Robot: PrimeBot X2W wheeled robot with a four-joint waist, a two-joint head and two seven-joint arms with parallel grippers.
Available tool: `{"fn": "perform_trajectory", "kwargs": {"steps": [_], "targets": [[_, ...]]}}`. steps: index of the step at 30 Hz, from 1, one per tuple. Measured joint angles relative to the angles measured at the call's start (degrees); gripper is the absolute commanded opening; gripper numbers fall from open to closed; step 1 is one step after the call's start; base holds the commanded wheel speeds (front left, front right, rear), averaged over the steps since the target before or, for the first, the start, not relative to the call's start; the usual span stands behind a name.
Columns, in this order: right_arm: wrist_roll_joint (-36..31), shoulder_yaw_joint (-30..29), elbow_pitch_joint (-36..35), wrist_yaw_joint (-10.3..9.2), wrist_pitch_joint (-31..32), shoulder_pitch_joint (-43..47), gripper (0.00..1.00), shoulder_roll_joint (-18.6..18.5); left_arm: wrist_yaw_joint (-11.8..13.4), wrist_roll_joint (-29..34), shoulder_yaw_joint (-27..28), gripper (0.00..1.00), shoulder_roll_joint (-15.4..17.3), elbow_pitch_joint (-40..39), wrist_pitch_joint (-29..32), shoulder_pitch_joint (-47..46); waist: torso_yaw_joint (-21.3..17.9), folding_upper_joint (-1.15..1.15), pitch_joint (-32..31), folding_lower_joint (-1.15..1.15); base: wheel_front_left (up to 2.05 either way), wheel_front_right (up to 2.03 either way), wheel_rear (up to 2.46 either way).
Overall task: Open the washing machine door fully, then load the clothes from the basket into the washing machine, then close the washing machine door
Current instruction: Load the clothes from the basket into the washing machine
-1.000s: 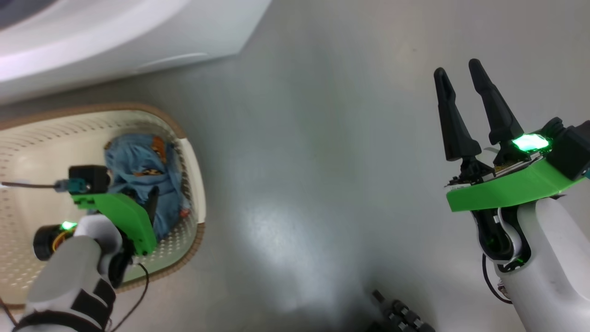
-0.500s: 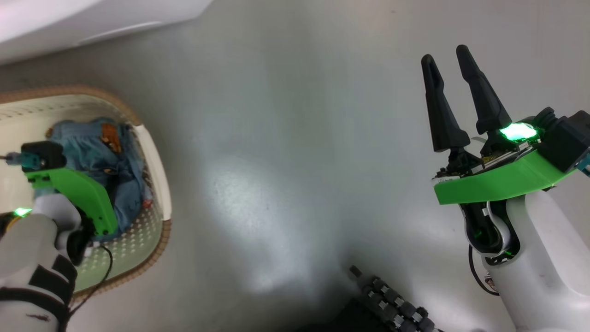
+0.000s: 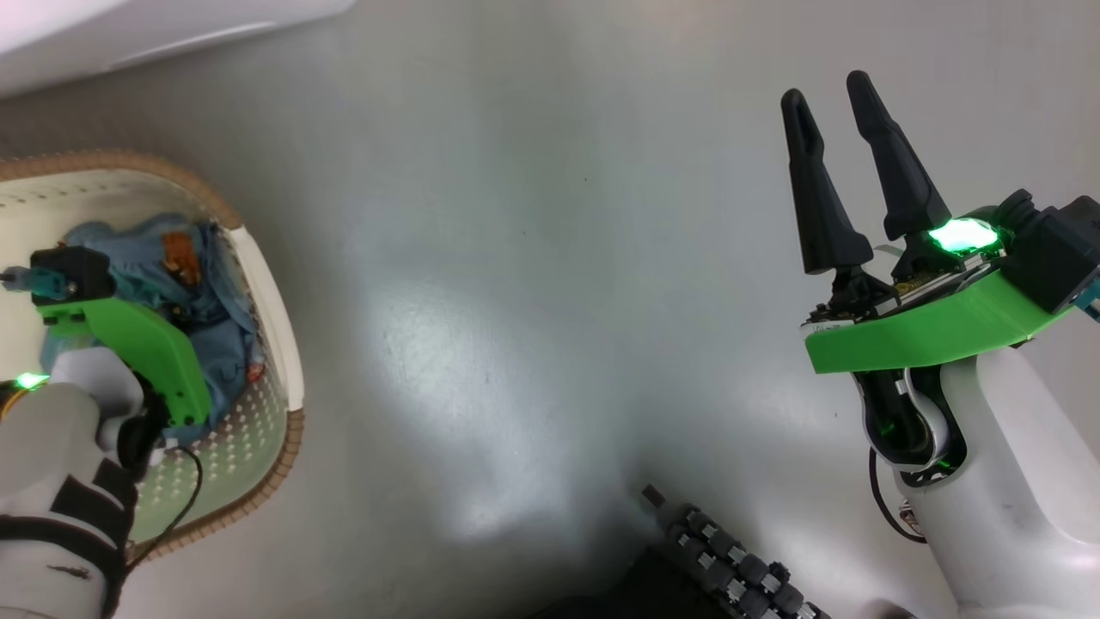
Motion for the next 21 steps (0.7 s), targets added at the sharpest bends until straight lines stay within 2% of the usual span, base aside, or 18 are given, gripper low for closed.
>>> {"fn": "perform_trajectory", "kwargs": {"steps": [10, 21], "targets": [[-0.1, 0.3, 0.4, 0.0, 0.0, -0.1, 1.0, -0.3, -1.1, -1.8, 0.8, 0.0, -1.9, 0.8, -4.2, 0.8, 1.5, 0.0, -3.7, 0.0, 0.0, 0.0, 0.0], [-0.1, 0.6, 2.0, 0.0, 0.0, 0.6, 1.0, -1.4, -2.2, -4.7, 1.2, 0.0, -4.4, -0.3, -11.2, 8.1, 3.4, 0.0, -11.8, 0.0, 0.0, 0.0, 0.0]]}}
